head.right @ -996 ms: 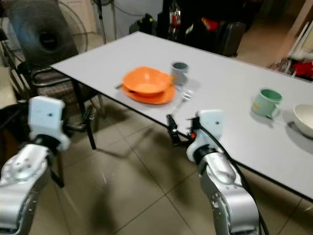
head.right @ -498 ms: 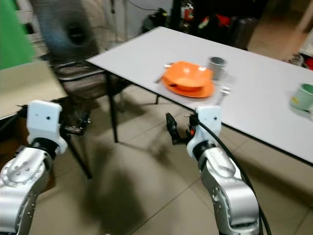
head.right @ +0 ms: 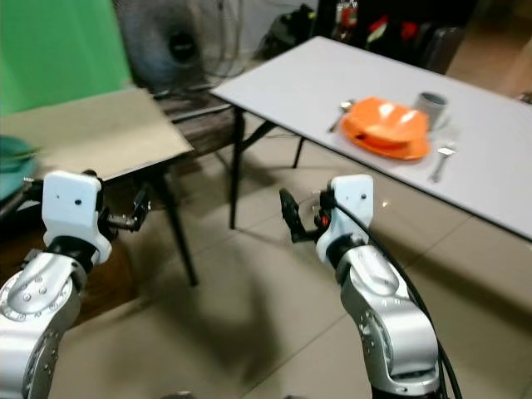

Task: Setting the table

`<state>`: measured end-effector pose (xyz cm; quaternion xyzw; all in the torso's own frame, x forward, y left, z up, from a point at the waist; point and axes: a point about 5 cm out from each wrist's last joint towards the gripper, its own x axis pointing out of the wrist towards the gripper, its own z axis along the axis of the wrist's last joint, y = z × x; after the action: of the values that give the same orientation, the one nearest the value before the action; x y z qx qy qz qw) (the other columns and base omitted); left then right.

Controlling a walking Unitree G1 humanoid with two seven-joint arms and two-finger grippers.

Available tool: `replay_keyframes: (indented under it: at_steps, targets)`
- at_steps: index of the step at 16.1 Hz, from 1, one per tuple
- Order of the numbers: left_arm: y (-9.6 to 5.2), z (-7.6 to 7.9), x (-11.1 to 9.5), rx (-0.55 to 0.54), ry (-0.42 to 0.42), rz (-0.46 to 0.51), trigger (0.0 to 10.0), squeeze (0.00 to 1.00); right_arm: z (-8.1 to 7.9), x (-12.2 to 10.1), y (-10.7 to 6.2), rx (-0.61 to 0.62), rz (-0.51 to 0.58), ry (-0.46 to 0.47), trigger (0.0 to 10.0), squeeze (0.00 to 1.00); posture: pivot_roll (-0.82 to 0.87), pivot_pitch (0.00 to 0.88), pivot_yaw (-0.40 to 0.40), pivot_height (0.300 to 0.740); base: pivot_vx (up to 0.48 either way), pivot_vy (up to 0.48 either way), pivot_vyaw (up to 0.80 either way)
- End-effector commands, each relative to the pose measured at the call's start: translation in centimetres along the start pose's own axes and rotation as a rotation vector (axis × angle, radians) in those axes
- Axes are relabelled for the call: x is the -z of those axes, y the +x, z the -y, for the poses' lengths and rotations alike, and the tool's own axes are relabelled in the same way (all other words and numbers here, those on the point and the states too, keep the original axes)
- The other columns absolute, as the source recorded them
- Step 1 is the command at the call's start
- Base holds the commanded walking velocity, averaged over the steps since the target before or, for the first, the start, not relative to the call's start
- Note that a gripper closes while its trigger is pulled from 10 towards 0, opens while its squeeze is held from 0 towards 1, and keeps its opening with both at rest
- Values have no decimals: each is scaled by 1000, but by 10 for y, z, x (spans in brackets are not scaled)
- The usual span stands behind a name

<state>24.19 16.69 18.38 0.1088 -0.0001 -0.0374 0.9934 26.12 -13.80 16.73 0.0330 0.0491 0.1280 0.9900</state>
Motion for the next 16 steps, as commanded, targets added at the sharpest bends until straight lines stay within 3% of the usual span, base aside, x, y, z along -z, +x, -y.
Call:
replay_keyframes:
  at_steps: [1,2,3,9,16]
  targets:
    - [1,6,-3,26,-10,5,10000,976,6,1,-3,26,-2,-2,10000,0,21,58,-15,740,0,0,0]
    - [2,7,-5,30,-8,13,10000,835,6,1,-2,28,2,-11,10000,0,26,57,-14,740,0,0,0]
    - [2,6,-7,29,-12,18,10000,435,6,1,-2,32,3,-16,10000,0,28,58,-15,740,0,0,0]
    - [4,3,-10,15,-26,28,10000,451,5,4,-1,21,-7,-34,10000,0,30,60,-16,740,0,0,0]
    - [3,4,-10,32,-28,28,10000,455,5,7,-3,30,-10,-40,10000,0,33,50,-14,740,312,0,0]
